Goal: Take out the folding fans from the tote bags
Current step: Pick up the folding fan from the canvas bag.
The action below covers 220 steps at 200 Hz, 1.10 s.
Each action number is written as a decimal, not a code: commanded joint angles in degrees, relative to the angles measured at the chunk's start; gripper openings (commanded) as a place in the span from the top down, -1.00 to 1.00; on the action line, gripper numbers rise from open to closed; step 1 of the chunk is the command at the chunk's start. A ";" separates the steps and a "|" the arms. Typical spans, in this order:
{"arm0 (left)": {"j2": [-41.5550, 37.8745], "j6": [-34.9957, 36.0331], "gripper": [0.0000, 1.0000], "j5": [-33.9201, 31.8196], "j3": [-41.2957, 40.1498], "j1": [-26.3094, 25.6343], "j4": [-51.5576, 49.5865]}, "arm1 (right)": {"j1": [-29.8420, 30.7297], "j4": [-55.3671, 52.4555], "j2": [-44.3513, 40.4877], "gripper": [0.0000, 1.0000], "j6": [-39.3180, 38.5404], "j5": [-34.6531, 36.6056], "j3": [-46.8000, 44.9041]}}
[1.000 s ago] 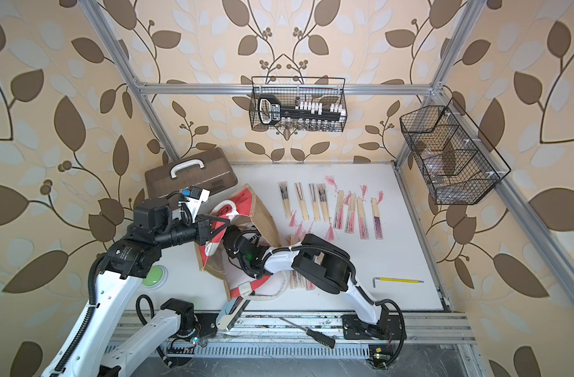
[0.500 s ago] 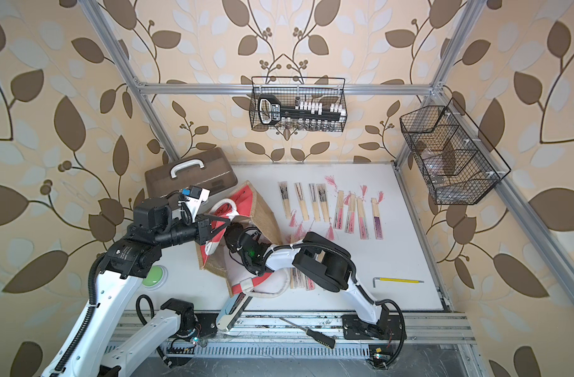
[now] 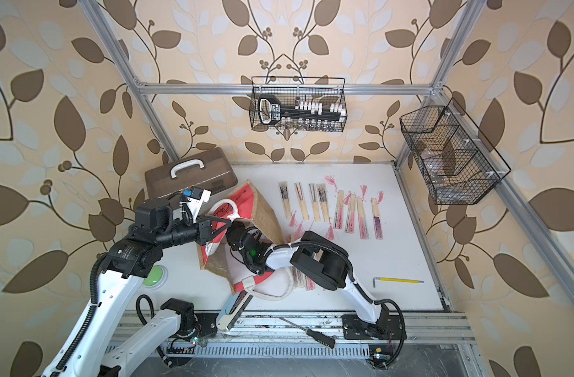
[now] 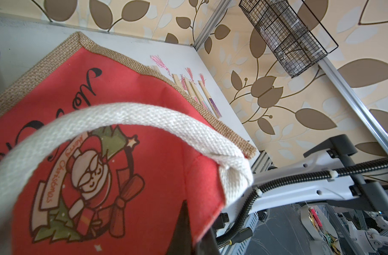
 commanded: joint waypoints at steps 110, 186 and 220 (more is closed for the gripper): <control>-1.51 1.96 1.00 -8.21 0.41 -0.55 1.10 | -0.33 3.75 -3.57 0.52 -1.86 -3.30 -3.45; -2.32 2.12 1.00 -14.67 -0.88 -0.55 0.88 | -0.34 3.22 -10.62 0.52 -3.28 -6.21 -9.34; -0.58 1.22 1.00 -20.03 0.42 -0.55 -0.65 | 0.38 2.41 -14.03 0.54 -3.49 -8.00 -12.53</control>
